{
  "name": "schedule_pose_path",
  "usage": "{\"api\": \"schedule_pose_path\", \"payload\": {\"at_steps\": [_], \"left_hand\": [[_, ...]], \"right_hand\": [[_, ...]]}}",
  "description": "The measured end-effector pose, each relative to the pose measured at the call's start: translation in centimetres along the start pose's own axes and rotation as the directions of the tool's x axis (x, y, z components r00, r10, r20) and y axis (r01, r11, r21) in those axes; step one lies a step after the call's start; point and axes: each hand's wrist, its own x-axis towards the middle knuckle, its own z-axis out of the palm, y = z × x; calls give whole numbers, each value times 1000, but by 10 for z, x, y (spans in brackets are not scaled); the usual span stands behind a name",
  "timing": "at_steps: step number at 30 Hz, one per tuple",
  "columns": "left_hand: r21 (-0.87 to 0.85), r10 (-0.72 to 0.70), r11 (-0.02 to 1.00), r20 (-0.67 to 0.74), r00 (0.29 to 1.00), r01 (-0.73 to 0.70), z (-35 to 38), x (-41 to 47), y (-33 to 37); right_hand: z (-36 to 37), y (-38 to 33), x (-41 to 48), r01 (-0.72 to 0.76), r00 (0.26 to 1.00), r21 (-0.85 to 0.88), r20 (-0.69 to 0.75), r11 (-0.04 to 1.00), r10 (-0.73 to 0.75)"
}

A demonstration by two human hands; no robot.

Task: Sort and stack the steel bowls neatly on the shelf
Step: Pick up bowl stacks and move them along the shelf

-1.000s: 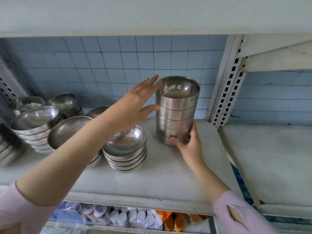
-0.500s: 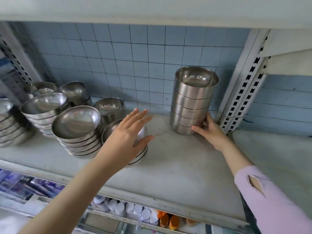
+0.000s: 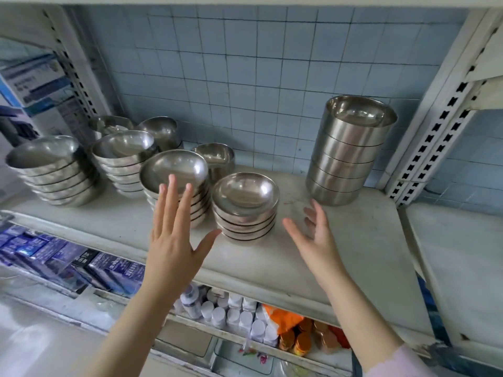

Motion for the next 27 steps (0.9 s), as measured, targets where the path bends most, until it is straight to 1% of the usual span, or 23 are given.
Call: {"api": "schedule_pose_path", "payload": {"at_steps": [2, 3, 5, 7, 9, 10, 13, 15, 20, 23, 27], "left_hand": [[-59, -53, 997, -30, 998, 51, 2, -1, -16], [-109, -89, 990, -46, 995, 84, 2, 0, -23], [-243, -201, 951, -26, 979, 189, 5, 3, -41], [-409, -326, 853, 69, 943, 325, 13, 3, -62], [-563, -389, 710, 186, 902, 423, 20, 5, -83], [-598, -392, 665, 229, 891, 447, 22, 7, -93], [-638, -361, 586, 347, 865, 501, 22, 14, -109], [-659, -337, 527, 417, 844, 537, 22, 18, -115], [-636, -281, 522, 501, 819, 568, 20, 21, -117], [-630, -226, 523, 547, 806, 574, 22, 24, -106], [-616, -182, 563, 558, 810, 551, 35, 24, -81]], "right_hand": [[19, -8, -5, 5, 988, 2, 157, 1000, -5], [27, -11, -7, 8, 977, -1, 212, 1000, -7], [41, -15, -11, 10, 965, -6, 262, 1000, -8], [52, -11, -13, 30, 967, 8, 255, 1000, -31], [61, -6, -14, 62, 975, 1, 213, 998, -61], [65, -3, -13, 76, 982, -15, 177, 997, -72], [75, -1, -15, 119, 992, -93, 58, 988, -114], [78, 1, -16, 110, 993, -157, -23, 981, -115], [78, 1, -21, 20, 992, -175, -117, 984, -41], [71, 0, -28, -6, 983, -189, -184, 982, -29], [44, 2, -36, -27, 962, -161, -271, 987, -18]]}}
